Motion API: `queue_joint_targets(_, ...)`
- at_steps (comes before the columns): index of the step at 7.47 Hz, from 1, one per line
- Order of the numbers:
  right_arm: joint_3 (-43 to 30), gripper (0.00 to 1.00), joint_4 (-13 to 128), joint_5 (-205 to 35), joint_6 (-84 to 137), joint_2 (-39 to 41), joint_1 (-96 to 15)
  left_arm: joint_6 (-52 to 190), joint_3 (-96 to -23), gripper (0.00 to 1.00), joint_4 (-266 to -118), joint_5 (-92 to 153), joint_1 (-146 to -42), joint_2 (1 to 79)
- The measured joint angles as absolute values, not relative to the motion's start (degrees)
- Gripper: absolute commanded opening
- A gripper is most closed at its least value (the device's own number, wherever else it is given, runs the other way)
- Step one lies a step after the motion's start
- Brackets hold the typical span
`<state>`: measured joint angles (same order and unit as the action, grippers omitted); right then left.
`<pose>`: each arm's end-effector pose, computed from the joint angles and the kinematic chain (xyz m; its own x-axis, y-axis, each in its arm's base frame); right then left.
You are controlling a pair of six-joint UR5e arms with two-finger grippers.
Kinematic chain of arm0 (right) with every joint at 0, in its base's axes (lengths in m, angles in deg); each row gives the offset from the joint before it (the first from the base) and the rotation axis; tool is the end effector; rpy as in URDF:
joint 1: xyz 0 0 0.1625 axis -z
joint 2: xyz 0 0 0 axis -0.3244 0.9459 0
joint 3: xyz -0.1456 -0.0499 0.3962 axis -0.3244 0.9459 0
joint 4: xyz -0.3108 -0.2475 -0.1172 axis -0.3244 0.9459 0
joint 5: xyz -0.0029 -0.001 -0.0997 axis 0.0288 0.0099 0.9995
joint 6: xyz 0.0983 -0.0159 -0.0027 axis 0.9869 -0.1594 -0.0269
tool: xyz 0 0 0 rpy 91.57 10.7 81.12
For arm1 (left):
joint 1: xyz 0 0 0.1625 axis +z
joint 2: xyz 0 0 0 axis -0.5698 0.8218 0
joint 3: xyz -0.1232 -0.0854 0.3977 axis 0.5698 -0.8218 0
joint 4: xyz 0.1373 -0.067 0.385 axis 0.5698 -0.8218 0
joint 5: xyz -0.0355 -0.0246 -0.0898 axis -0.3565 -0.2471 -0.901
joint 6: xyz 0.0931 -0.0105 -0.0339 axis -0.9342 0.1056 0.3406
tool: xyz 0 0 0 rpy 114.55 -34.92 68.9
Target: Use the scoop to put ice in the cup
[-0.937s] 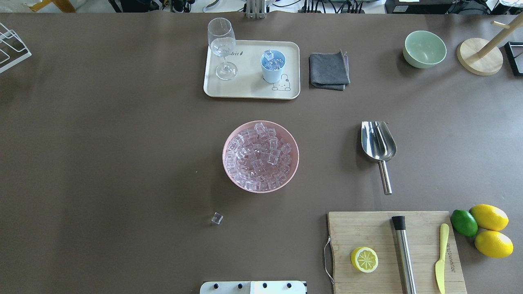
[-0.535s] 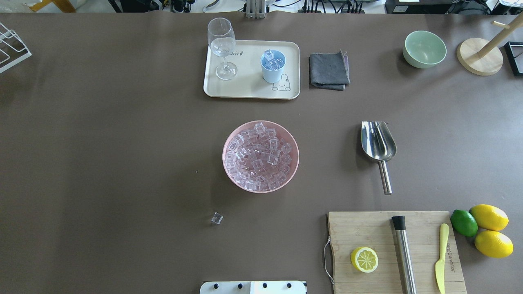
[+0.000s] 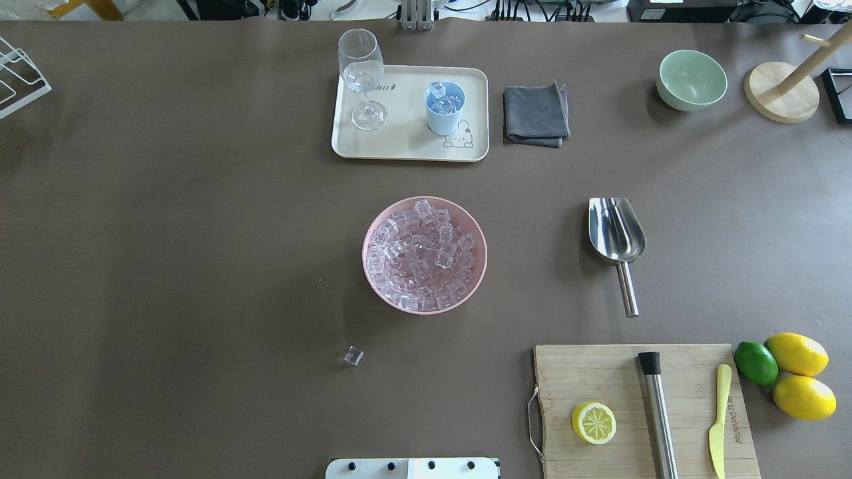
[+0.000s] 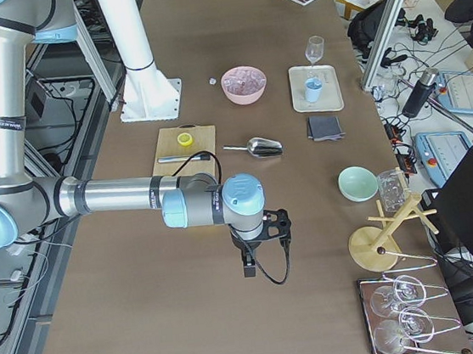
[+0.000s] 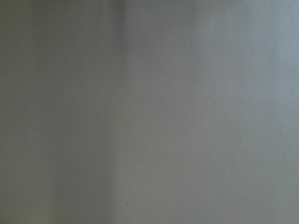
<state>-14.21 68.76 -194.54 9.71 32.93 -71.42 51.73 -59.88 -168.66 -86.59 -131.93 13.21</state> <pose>0.0683 -0.4062 0.6598 0.7358 -0.0076 0.6772 -0.0040 0.9999 0.0156 -0.1124 -0.4208 0.6951 0.6600 -0.0750 -0.7475 0.0978 0.9951 -0.0135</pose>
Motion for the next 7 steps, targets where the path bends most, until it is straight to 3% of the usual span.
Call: queue_joint_targets(7,-14.21,0.99,68.75,-194.56,9.71,32.92,-71.42,51.73,-60.01,0.98,-168.66,-86.61,-132.4,12.52)
